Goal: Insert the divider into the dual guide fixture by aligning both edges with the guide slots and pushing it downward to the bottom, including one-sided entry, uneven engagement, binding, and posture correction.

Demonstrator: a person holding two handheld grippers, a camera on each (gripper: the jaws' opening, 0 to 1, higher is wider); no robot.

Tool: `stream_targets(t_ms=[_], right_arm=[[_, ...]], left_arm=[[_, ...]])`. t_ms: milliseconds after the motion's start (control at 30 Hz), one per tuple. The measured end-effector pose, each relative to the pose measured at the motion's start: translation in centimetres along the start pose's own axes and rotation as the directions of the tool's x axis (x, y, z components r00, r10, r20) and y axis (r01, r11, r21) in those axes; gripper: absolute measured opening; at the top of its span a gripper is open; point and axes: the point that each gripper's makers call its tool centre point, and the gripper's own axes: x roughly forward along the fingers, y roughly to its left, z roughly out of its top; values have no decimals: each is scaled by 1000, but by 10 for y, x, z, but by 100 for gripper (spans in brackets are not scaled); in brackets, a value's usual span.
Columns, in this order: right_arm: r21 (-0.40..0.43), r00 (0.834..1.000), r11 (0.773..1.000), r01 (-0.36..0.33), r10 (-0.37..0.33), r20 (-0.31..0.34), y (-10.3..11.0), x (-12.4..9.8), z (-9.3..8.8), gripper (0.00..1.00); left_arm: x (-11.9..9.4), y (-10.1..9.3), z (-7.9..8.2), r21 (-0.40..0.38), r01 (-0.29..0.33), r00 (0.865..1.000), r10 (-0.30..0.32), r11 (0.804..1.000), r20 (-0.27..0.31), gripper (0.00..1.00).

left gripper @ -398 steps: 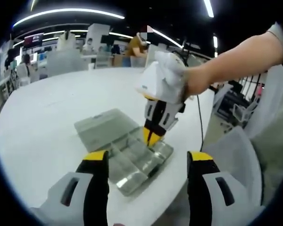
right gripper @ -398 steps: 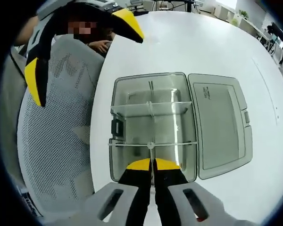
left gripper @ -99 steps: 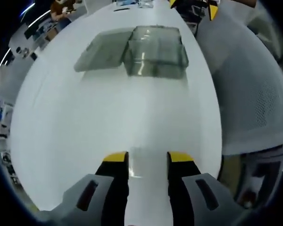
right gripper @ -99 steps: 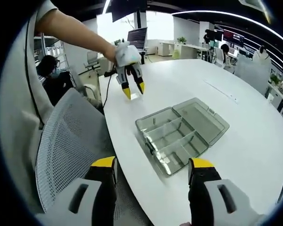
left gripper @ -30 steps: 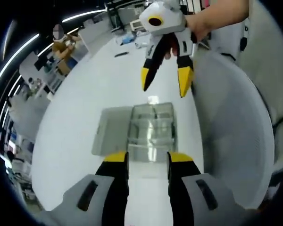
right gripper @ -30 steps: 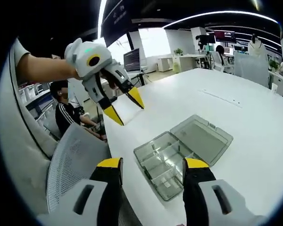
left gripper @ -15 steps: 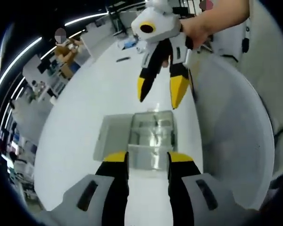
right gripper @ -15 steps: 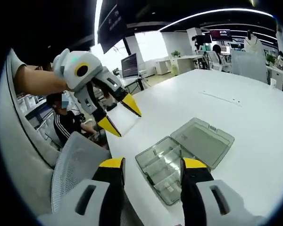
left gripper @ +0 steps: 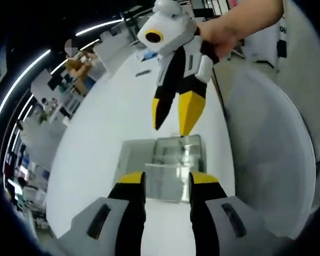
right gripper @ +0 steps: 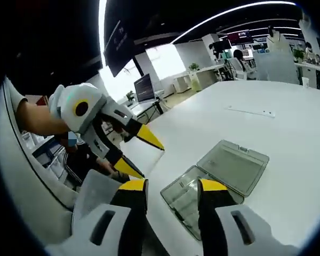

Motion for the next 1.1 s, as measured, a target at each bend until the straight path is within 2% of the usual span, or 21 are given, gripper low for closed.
stream_targets(t_ms=[400,533,667,1100], right_arm=[[73,999,997,-33,30,44,6,0,9,27],[111,998,993,-42,35,60,7,1,12,21],[99,997,994,-52,46,62,9,2,13,16],[137,996,988,-67,60,60,9,6,11,12]], left_arm=[[8,1,11,41,-39,999,39,998,8,29],[9,2,13,45,-50,999,50,998,11,29],[10,2,17,47,-58,998,57,997,23,29],[12,1,28,69,-79,996,77,994,41,29]])
